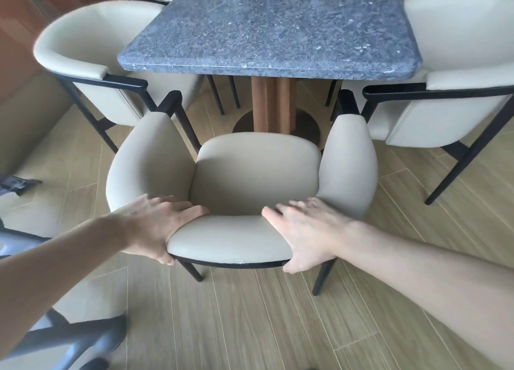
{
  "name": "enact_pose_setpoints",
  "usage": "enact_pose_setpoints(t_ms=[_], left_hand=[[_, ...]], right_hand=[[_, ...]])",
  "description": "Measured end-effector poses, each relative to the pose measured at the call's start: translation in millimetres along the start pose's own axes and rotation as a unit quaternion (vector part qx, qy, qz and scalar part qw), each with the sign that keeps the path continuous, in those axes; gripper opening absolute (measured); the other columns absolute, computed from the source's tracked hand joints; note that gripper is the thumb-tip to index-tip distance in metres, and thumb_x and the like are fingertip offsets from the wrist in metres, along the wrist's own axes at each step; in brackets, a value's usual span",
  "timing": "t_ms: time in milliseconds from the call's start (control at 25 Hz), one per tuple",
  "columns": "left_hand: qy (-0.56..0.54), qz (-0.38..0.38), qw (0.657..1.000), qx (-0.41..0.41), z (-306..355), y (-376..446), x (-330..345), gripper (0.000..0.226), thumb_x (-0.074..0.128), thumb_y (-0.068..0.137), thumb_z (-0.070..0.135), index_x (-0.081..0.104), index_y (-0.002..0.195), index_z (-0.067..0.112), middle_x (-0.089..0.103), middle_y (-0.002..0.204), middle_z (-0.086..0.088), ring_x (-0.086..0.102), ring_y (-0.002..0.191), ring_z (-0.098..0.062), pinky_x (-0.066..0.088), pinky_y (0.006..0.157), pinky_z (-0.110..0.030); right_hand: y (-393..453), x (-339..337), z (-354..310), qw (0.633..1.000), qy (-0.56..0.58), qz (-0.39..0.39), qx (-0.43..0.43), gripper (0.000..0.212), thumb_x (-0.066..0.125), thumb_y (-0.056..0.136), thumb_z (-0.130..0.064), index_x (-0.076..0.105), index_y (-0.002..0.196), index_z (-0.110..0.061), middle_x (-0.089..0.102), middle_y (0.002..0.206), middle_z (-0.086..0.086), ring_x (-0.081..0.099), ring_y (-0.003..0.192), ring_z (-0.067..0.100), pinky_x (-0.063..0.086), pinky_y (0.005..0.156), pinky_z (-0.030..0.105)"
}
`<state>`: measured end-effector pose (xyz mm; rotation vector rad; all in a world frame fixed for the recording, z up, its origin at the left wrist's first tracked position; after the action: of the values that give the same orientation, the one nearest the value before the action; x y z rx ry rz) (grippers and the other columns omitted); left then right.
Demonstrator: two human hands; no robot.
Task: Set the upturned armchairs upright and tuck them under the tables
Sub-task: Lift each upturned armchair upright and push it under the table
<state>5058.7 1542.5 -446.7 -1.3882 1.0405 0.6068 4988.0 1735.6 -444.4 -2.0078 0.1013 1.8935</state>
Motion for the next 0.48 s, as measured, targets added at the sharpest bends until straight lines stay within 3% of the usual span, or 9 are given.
enact_pose_setpoints(t_ms=[320, 480], left_hand=[[0.024, 0.004, 0.999, 0.022, -33, 38, -21, 0.102, 0.071, 0.055, 0.070, 0.016, 0.138, 0.048, 0.056, 0.118, 0.021, 0.056, 0.106, -0.014, 0.053, 0.083, -0.037], [0.040, 0.001, 0.999, 0.028, -46, 51, -29, 0.103, 0.070, 0.055, 0.071, 0.014, 0.138, 0.049, 0.056, 0.120, 0.021, 0.057, 0.108, -0.014, 0.051, 0.080, -0.036]], right_hand=[[33, -9, 31, 1.000, -0.009, 0.005, 0.011, 0.087, 0.072, 0.060, -0.057, 0.028, 0.123, -0.016, 0.056, 0.095, 0.003, 0.063, 0.092, 0.031, 0.044, 0.068, 0.039], [43, -13, 44, 1.000, -0.004, 0.004, 0.030, 0.079, 0.073, 0.058, -0.057, 0.030, 0.113, -0.019, 0.046, 0.085, -0.002, 0.062, 0.087, 0.029, 0.039, 0.063, 0.036]])
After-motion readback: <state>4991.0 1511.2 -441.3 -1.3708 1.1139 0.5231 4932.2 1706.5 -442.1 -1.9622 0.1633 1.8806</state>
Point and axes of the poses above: each hand's wrist, its own y-axis towards the middle knuckle, its own x-axis out of the palm, z = x × y, the point moved 9 cm from there along y, towards the middle knuckle
